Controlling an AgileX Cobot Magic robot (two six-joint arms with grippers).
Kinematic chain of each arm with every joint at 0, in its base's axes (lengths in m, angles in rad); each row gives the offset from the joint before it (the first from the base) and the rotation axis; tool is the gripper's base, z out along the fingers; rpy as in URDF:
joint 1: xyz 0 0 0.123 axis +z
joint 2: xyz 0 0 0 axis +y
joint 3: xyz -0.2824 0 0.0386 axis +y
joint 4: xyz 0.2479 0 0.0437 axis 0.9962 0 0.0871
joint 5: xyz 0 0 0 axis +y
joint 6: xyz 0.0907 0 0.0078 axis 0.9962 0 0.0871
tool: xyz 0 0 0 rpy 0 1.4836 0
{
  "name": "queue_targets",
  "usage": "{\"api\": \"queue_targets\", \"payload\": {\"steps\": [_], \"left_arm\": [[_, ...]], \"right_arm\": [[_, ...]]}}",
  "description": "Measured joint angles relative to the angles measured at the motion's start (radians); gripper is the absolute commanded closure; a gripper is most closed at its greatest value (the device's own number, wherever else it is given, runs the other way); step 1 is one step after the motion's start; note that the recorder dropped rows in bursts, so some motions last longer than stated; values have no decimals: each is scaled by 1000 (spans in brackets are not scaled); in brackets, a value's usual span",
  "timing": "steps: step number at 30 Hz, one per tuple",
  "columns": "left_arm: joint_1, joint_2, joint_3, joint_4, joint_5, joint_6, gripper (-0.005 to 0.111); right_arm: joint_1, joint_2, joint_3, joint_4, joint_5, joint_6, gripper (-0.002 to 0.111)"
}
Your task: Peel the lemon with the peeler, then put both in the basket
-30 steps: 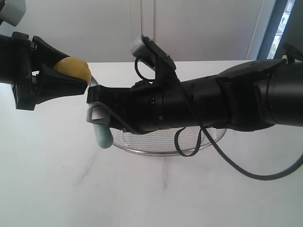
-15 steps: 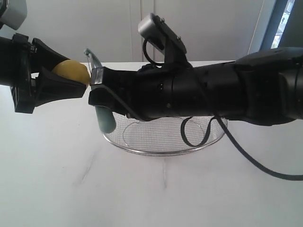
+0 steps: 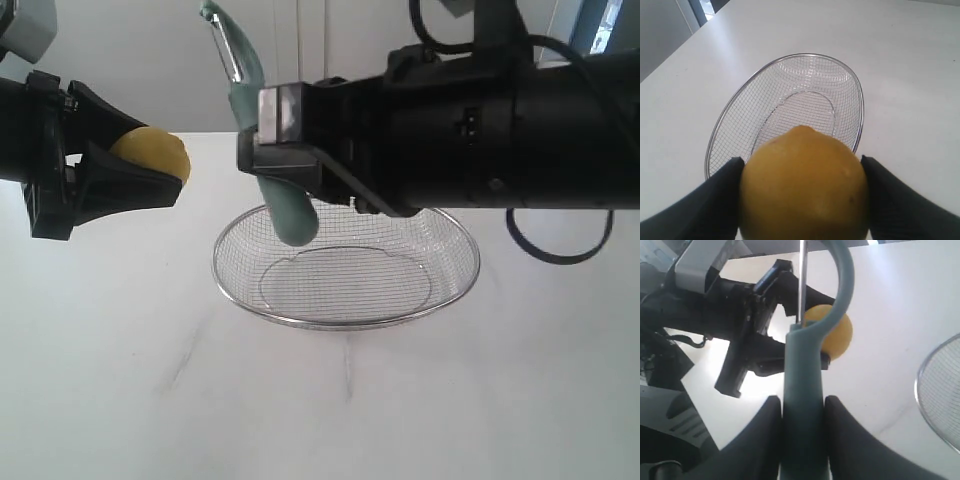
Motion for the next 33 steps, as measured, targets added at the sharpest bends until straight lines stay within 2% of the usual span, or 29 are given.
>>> {"api": "queue_targets", "payload": {"steps": [2,4,7,11,14,23,33], "left_arm": [[0,0,0,0,0,2,107],[0,0,0,0,0,2,107],[0,0,0,-2,0,2,107],[0,0,0,-9,0,2,107],[0,0,0,-16,0,2,107],[0,0,0,-15,0,2,107],[0,0,0,-15,0,2,107]], "right_arm": [[0,-15,30,-198,-23,163,108],[-6,-9,79,-251,-53,219,108],[-51,49,163,-272,-110,257,108],[-69,163,174,-243,-130,255,108],[-70,241,155,-130,-111,171,108],[-70,392,68,513,107,-424,108],[-70,471,34,660,230,-523,108]]}}
